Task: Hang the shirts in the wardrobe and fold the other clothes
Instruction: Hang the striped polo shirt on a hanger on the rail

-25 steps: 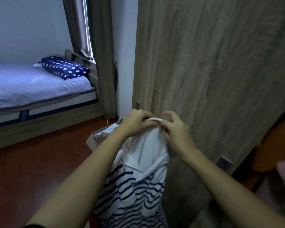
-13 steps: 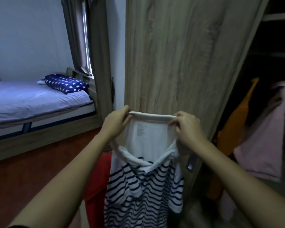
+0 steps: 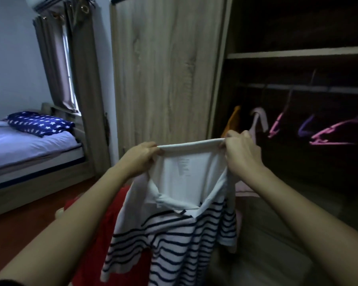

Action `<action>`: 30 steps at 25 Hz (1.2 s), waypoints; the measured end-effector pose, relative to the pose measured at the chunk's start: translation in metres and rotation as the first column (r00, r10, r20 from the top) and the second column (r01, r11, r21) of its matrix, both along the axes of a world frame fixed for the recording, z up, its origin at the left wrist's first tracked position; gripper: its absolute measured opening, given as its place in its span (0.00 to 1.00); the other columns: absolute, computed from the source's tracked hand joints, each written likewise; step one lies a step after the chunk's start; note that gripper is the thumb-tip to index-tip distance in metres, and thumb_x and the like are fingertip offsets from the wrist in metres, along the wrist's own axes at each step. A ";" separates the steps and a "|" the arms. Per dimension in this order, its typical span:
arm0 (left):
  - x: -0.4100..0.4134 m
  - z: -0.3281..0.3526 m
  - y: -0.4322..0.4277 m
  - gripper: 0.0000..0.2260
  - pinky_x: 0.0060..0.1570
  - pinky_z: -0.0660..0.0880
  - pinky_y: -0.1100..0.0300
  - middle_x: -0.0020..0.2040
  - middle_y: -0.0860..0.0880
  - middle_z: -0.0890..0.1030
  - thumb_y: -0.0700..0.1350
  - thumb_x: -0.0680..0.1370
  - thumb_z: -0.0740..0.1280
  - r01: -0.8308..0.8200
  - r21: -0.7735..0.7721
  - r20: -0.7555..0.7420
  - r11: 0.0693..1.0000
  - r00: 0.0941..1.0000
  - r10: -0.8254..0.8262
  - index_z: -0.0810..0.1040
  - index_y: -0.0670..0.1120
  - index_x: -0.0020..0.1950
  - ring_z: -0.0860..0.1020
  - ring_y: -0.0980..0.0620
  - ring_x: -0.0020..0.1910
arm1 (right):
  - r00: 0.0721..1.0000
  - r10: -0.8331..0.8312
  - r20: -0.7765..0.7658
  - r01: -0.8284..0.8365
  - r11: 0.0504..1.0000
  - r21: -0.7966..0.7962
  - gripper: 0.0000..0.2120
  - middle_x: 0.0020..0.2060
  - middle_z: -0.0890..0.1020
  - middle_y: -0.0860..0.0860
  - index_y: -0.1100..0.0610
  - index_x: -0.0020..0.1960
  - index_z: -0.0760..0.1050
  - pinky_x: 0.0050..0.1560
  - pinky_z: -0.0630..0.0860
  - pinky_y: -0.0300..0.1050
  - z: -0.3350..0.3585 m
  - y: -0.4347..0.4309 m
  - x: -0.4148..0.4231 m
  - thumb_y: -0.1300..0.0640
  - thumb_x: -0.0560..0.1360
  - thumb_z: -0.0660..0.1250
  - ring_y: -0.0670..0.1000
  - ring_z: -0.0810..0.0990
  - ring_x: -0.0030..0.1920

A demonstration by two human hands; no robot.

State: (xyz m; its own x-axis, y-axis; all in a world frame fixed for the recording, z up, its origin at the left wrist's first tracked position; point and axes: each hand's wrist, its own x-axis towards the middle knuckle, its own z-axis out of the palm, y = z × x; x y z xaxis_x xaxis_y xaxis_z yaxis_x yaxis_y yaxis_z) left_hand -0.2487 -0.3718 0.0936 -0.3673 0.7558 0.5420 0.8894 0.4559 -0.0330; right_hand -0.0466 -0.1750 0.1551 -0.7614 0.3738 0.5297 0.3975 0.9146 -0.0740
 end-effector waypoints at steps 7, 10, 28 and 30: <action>0.051 -0.016 0.054 0.15 0.49 0.72 0.56 0.56 0.47 0.77 0.36 0.72 0.64 -0.080 -0.268 0.189 0.960 0.973 0.134 0.81 0.49 0.54 0.77 0.44 0.54 | 0.921 -0.169 0.351 0.230 0.963 -0.138 0.11 0.54 0.78 0.56 0.58 0.56 0.75 0.46 0.73 0.47 -0.058 0.060 0.049 0.61 0.75 0.63 0.58 0.78 0.53; 0.064 0.005 0.062 0.12 0.47 0.73 0.58 0.49 0.47 0.83 0.39 0.71 0.66 -0.170 -0.160 0.307 0.972 0.928 0.213 0.85 0.52 0.47 0.80 0.45 0.51 | 0.908 -0.223 0.356 0.291 0.945 -0.151 0.10 0.47 0.80 0.54 0.55 0.52 0.80 0.43 0.74 0.45 -0.051 0.076 0.077 0.57 0.72 0.65 0.57 0.79 0.46; 0.066 0.033 0.122 0.10 0.44 0.76 0.51 0.49 0.43 0.81 0.43 0.76 0.62 -0.040 0.197 0.253 0.980 0.967 -0.011 0.82 0.47 0.50 0.77 0.42 0.50 | 0.902 -0.415 0.122 0.424 0.794 -0.436 0.15 0.46 0.82 0.51 0.52 0.41 0.83 0.54 0.78 0.49 0.000 0.092 0.122 0.68 0.71 0.63 0.51 0.78 0.46; 0.066 0.033 0.132 0.10 0.43 0.74 0.54 0.48 0.44 0.81 0.42 0.75 0.63 0.013 0.158 0.307 0.987 0.950 -0.062 0.82 0.46 0.51 0.79 0.42 0.46 | 0.908 -0.402 0.120 0.410 0.789 -0.457 0.14 0.49 0.82 0.52 0.50 0.41 0.83 0.54 0.79 0.50 0.003 0.097 0.123 0.68 0.71 0.65 0.53 0.80 0.50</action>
State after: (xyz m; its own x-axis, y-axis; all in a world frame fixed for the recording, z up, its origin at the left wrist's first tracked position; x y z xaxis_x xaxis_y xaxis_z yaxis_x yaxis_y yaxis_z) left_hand -0.1832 -0.2397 0.1264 -0.5089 0.6895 0.5154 0.8608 0.4003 0.3144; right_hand 0.0760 -0.0777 0.1577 -0.4911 0.8469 0.2040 0.7292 0.5278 -0.4356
